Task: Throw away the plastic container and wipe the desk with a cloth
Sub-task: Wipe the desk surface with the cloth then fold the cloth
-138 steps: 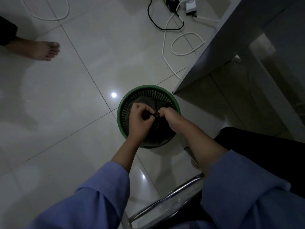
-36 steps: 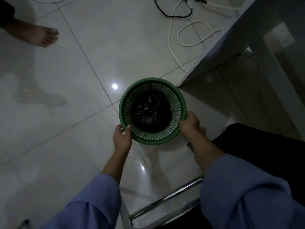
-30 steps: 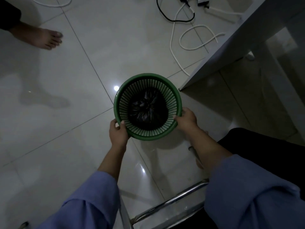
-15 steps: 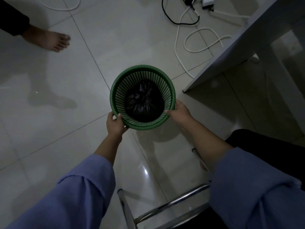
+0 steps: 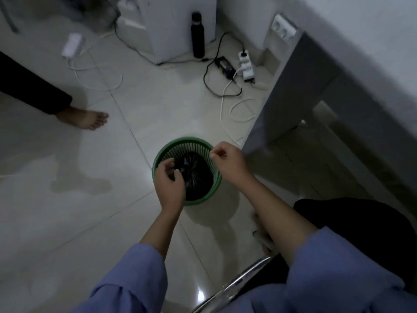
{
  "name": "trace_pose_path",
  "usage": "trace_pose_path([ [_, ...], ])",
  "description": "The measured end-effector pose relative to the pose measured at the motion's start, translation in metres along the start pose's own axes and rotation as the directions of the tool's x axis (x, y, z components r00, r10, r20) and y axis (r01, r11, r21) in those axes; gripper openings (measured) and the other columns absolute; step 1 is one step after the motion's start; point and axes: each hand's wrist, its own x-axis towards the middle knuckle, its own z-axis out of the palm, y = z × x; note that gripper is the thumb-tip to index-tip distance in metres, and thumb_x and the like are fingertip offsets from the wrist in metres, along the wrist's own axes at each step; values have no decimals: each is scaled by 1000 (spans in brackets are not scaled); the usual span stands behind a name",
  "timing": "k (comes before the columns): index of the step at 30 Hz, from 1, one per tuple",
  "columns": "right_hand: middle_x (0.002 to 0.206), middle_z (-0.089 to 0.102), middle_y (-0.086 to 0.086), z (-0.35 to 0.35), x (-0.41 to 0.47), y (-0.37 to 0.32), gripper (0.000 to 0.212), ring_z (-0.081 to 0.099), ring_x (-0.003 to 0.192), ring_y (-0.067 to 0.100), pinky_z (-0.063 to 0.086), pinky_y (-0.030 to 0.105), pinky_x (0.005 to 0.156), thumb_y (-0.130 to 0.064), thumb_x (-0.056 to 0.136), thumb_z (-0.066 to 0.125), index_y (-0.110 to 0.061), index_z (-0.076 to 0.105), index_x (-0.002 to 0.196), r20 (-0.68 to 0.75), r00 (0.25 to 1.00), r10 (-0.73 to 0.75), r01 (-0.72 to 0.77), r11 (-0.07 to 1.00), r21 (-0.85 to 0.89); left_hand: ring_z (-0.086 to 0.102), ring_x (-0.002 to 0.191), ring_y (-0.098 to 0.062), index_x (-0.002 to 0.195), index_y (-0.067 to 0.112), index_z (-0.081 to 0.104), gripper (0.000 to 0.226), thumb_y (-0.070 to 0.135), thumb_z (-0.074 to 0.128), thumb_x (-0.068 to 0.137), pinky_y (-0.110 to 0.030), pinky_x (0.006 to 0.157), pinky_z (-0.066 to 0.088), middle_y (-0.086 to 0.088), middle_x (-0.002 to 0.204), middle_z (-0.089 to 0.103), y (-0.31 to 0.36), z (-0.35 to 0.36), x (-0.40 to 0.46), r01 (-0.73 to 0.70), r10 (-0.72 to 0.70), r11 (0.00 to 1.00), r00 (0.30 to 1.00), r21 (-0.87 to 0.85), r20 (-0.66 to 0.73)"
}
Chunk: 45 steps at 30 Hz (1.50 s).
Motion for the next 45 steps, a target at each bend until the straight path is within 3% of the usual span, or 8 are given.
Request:
trace_pose_path([
  [4, 70, 61, 3, -50, -51, -61, 10, 57, 70, 19, 41, 29, 63, -11, 84, 52, -11, 59, 78, -166, 969, -184, 177, 983, -56, 55, 87, -7, 107, 16, 58, 27, 2, 49, 86, -10, 76, 42, -5, 103, 59, 67, -16, -12, -314, 318, 948, 939, -51, 131],
  [8, 62, 49, -7, -105, -117, -105, 9, 46, 59, 10, 42, 30, 59, -13, 85, 53, -11, 57, 77, -232, 913, -337, 315, 941, -127, 58, 85, -7, 99, 19, 60, 25, 2, 48, 87, -16, 71, 47, 0, 98, 60, 139, -36, -47, -591, 602, 795, 735, -139, 312],
  [13, 70, 52, -3, -166, -202, -142, 12, 45, 62, 8, 38, 19, 57, -17, 86, 55, -12, 54, 75, -327, 784, -527, 445, 846, -295, 61, 79, -14, 93, 15, 63, 20, 3, 49, 86, -23, 66, 50, -1, 89, 62, 226, -54, -95, -772, 828, 561, 526, -300, 193],
  [23, 74, 53, -9, -304, -344, -98, 13, 51, 70, 8, 43, 23, 65, -28, 85, 46, -21, 53, 77, -643, 569, -513, 86, 815, -573, 62, 81, 0, 89, 23, 64, 24, 3, 51, 85, -9, 71, 46, 16, 83, 64, 359, -20, -236, -703, 964, 216, 43, -677, 263],
  [28, 75, 56, -10, -367, -440, -35, 7, 53, 75, 5, 44, 16, 68, -21, 84, 53, -20, 57, 78, -831, 404, -383, -190, 853, -486, 59, 85, -2, 94, 28, 64, 19, 24, 46, 88, -11, 73, 45, 17, 87, 61, 388, 29, -355, -540, 829, 52, -445, -840, 338],
  [31, 75, 60, -9, -396, -501, 3, 8, 55, 80, 5, 44, 11, 68, -15, 85, 57, -17, 59, 78, -919, 286, -272, -278, 894, -351, 56, 84, 2, 94, 29, 63, 24, 30, 40, 86, -15, 72, 46, 22, 85, 56, 392, 56, -429, -468, 702, -47, -644, -883, 304],
  [39, 81, 60, -5, -449, -594, 88, 10, 54, 86, 2, 41, 3, 70, -5, 84, 57, -13, 61, 79, -986, 150, -77, -388, 912, -130, 50, 78, 1, 99, 30, 60, 21, 18, 45, 92, -19, 71, 44, 16, 88, 56, 398, 121, -550, -431, 450, -219, -841, -876, 301],
  [45, 94, 51, 0, -491, -623, 150, 8, 58, 83, 14, 39, 16, 70, -11, 84, 56, -19, 58, 85, -991, -1, 133, -468, 876, 118, 52, 91, -6, 101, 29, 60, 22, 18, 45, 90, -24, 76, 43, 13, 101, 54, 415, 173, -604, -522, 421, -222, -813, -824, 402],
])
